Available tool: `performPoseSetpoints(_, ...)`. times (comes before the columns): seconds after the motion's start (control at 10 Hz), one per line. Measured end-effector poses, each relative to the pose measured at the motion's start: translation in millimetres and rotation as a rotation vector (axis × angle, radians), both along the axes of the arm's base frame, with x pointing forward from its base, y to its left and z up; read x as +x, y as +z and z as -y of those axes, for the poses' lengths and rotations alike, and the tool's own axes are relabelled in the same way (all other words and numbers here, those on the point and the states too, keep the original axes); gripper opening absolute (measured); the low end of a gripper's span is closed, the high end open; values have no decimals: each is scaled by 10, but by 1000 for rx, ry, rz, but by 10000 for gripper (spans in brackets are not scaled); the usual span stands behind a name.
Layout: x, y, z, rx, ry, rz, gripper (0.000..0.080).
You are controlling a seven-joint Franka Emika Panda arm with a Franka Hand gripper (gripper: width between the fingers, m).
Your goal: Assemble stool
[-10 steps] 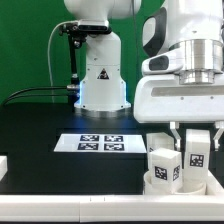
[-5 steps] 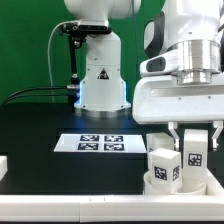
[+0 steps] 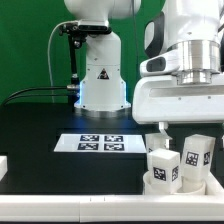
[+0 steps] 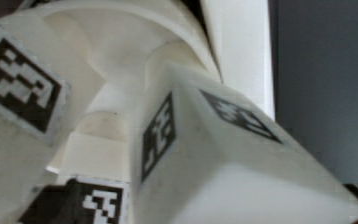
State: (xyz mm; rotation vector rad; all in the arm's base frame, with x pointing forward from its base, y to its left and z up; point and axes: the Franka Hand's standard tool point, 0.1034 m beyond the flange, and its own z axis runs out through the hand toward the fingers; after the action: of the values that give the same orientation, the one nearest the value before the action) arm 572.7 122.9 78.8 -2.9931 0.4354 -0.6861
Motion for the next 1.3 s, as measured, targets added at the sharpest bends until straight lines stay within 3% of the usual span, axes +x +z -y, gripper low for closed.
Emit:
performPoseSetpoints(0.2, -9, 8, -12, 5, -9, -57, 647)
performPoseSetpoints(0.3, 42, 101, -68, 24, -25, -91, 648)
performPoseSetpoints(0.6, 97, 155, 20, 96, -141, -312, 648)
performPoseSetpoints(0.7, 83, 158, 70, 93, -122, -370, 648)
performPoseSetpoints(0.9, 101, 170, 86, 101, -147, -368, 648)
performPoseSetpoints(1.3, 84, 207, -53, 210, -417, -372, 648)
